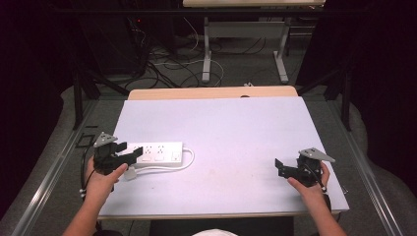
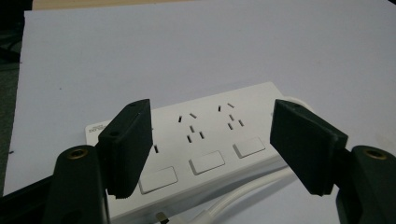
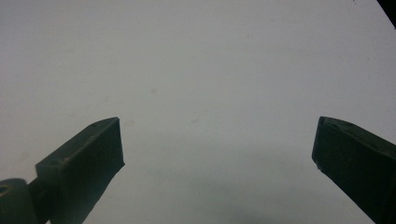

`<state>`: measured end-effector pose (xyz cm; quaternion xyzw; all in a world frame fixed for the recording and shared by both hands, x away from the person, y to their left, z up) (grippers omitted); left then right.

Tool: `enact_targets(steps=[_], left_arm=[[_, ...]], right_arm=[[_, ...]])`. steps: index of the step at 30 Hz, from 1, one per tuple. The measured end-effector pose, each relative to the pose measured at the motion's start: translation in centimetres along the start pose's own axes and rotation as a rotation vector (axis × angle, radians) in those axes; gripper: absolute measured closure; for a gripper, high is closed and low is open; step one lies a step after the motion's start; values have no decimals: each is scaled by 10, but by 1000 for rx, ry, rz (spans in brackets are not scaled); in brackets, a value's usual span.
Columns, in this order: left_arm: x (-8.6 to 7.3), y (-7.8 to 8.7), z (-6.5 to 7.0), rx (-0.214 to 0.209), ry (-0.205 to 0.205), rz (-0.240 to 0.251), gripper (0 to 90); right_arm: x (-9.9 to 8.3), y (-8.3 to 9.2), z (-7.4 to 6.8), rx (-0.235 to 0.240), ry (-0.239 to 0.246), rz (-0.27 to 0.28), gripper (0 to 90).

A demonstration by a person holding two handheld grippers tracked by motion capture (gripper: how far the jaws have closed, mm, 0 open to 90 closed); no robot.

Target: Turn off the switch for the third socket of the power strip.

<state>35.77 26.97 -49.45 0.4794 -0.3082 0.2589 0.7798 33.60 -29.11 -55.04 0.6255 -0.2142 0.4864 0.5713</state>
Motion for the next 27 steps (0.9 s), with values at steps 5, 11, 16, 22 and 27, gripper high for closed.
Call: enact_targets(steps=[5, 11, 16, 22, 27], left_arm=[[4, 1, -4, 8, 27, -13, 318], [10, 4, -9, 15, 62, -31, 333], [12, 6, -13, 24, 81, -38, 338], [14, 7, -19, 11, 144, -52, 345], [16, 8, -25, 9, 160, -56, 358]], right_arm=[[0, 0, 1, 1, 5, 1, 16], [0, 0, 1, 2, 8, -5, 20], [-1, -1, 1, -1, 6, 3, 21], [-1, -1, 1, 2, 3, -5, 21], [-1, -1, 1, -4, 2, -4, 21]])
Point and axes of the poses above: each handheld gripper's, and its own axes: y roughly backward along the jaws, x roughly out of its top, z roughly to its right, the point moved 2 cm from there along -y, roughly forward along the jaws, and after that the axes turned 15 degrees about y, right-handed, at the moved point
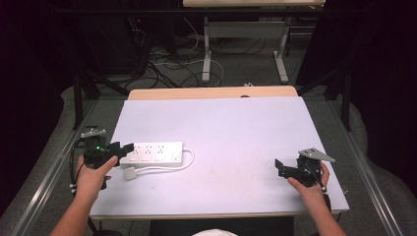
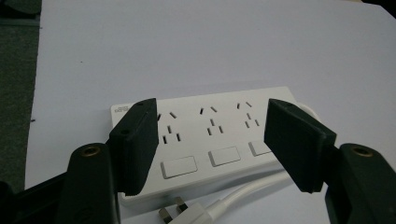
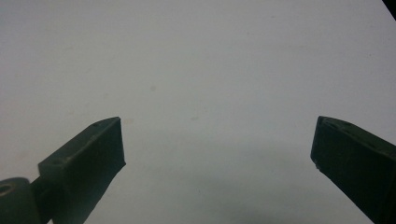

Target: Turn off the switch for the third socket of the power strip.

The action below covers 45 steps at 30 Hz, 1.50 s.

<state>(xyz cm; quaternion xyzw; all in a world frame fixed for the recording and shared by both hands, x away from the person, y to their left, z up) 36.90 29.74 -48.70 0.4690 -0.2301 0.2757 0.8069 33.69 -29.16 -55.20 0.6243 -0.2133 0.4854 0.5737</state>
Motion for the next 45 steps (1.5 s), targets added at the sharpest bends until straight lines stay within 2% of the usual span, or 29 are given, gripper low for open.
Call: enact_targets(steps=[3, 8, 15, 16, 17, 19, 24, 25, 27, 28, 29, 30, 32, 33, 35, 36, 37, 38, 40, 42, 43, 45], left_arm=[[1, 1, -2, 8, 10, -14, 373], [2, 1, -6, 7, 38, -10, 401], [3, 1, -12, 2, 85, -57, 428], [3, 0, -13, 4, 95, -49, 430], [3, 0, -15, 9, 85, -60, 438], [3, 0, -16, 8, 119, -62, 450], [2, 0, -21, 5, 151, -98, 466], [2, -1, -23, 8, 154, -99, 485], [2, -1, -24, 0, 186, -122, 486], [1, -2, -25, 6, 185, -123, 492], [1, -1, -26, 10, 191, -143, 501], [1, -2, -28, 16, 194, -139, 509], [1, -1, -29, 23, 217, -165, 533], [1, -2, -31, 34, 212, -160, 542], [1, -2, -32, 39, 243, -184, 567], [1, -2, -34, 44, 240, -190, 579], [0, -4, -35, 40, 254, -182, 587], [1, -3, -36, 41, 253, -205, 599], [0, -5, -37, 51, 270, -197, 620], [0, -5, -40, 56, 262, -219, 652], [-1, -6, -39, 53, 279, -214, 652], [-1, -8, -40, 57, 280, -221, 667]], right_arm=[[0, 0, 0, 6, -2, -4, 21], [0, 0, 0, 8, -2, -6, 22], [0, 0, -1, 11, -3, -7, 22], [0, 0, -1, 11, -3, -7, 22], [0, -1, -1, 8, -4, -6, 23], [0, -1, -1, 5, -4, -3, 22], [-1, -1, -1, 7, -5, -4, 23], [-1, 0, 0, 11, -7, -19, 24], [-1, 0, 0, 12, -4, -22, 24], [-1, 0, 0, 13, -3, -20, 25], [-1, 0, 0, 13, -2, -20, 25], [-1, 0, 0, 14, -3, -19, 25], [-1, 0, 0, 17, -2, -20, 26], [-1, 0, 0, 18, -2, -20, 26], [-1, -1, -1, 17, -3, -12, 26], [-1, -1, -1, 18, -2, -12, 27], [-1, 0, -1, 20, -1, -21, 27], [-1, -1, -1, 21, -1, -12, 27], [-1, -1, -1, 21, 1, -14, 28], [-1, -1, -1, 21, 0, -24, 28], [-1, -1, -1, 21, 0, -24, 28], [-1, -1, -1, 23, -1, -15, 29]])
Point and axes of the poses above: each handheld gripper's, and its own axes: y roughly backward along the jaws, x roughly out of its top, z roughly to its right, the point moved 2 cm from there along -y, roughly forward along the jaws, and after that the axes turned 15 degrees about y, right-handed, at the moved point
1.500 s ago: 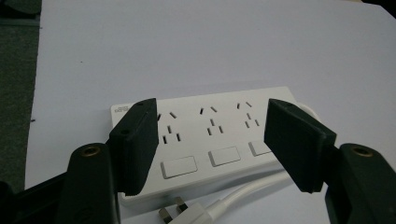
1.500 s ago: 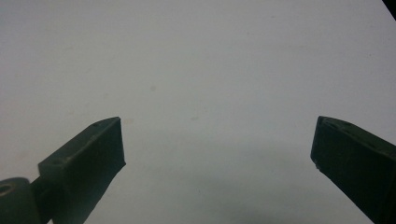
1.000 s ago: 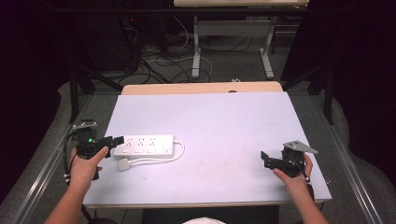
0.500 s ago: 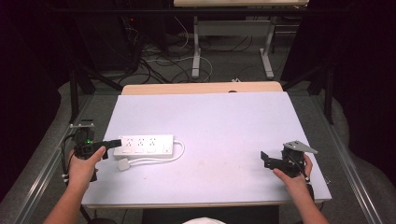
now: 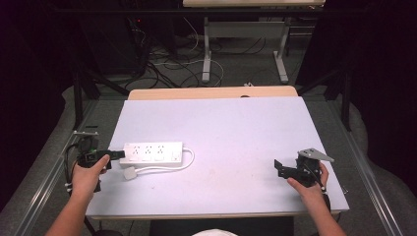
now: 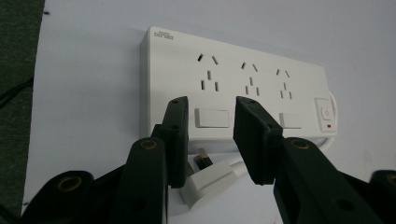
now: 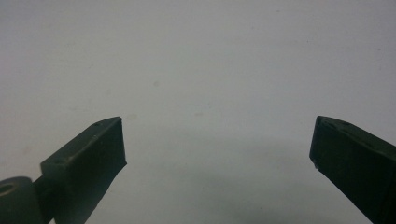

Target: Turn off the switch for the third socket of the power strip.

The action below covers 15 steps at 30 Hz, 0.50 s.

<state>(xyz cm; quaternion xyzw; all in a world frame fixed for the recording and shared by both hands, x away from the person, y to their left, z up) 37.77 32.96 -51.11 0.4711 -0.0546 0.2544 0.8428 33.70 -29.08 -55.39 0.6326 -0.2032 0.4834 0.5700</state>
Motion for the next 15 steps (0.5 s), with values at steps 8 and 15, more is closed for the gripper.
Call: enact_targets(steps=[8, 15], left_arm=[[0, -4, 0, 17, 0, -12, 733], [1, -9, 3, 27, -7, -29, 774]], right_arm=[[0, 0, 0, 1, 0, -1, 30], [0, 0, 0, 3, 1, -1, 30]])
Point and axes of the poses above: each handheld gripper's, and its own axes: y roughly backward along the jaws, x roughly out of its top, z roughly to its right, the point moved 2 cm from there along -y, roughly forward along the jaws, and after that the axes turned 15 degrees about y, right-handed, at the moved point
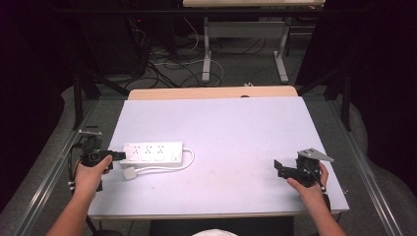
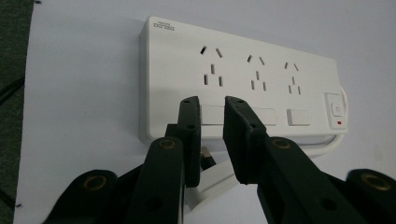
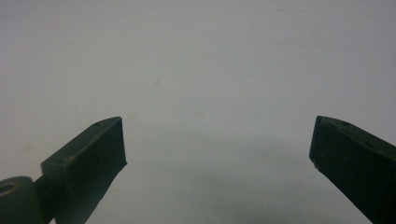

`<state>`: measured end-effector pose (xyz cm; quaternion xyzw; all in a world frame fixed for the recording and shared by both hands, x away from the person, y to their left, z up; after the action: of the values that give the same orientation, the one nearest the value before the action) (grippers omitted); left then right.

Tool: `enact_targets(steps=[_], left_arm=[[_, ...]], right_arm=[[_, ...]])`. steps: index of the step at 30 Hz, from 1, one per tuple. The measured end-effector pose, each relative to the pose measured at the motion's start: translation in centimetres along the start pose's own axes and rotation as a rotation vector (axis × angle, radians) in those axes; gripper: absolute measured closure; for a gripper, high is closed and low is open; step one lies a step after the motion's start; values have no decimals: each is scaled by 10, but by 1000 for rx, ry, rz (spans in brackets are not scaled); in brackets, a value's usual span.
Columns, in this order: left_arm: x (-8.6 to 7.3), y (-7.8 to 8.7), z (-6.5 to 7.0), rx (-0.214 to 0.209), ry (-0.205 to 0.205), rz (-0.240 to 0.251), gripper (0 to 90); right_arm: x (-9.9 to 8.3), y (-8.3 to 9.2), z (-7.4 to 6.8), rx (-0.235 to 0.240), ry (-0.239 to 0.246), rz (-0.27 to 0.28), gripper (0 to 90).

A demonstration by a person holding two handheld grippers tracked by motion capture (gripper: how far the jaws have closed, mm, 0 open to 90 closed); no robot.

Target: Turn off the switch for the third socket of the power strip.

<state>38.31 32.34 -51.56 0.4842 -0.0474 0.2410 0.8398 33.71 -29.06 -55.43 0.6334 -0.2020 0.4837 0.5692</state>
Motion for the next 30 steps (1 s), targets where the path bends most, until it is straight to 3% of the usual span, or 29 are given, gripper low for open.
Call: enact_targets(steps=[13, 14, 19, 20, 21, 23, 27, 30], left_arm=[[1, -11, 4, 28, -12, -16, 848], [1, -13, 6, 23, 3, -13, 848], [2, -15, 6, 38, -13, -30, 858], [2, -17, 7, 39, -10, -13, 862], [2, -17, 7, 43, -14, -33, 862], [2, -20, 8, 45, -17, -16, 868], [3, -22, 8, 57, -30, -41, 875], [2, -25, 8, 65, -31, -27, 875]], right_arm=[[0, 0, 0, 2, 0, 0, 31], [0, 0, 0, 2, 0, 0, 31], [0, 0, 0, 2, 0, 0, 31], [0, 0, 0, 3, -1, -1, 31], [0, 0, 0, 3, -1, -1, 31], [0, 0, 0, 6, -1, -2, 31], [0, 0, -1, 7, -4, -2, 31], [0, 0, 0, 5, -1, -2, 31]])
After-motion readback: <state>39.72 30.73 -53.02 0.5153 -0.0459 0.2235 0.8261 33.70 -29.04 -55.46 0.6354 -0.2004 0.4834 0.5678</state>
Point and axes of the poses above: each handheld gripper's, and its own axes: y roughly backward along the jaws, x roughly out of its top, z roughly to its right, the point moved 2 cm from there along -y, roughly forward along the jaws, and after that the axes turned 15 degrees about y, right-handed, at the moved point
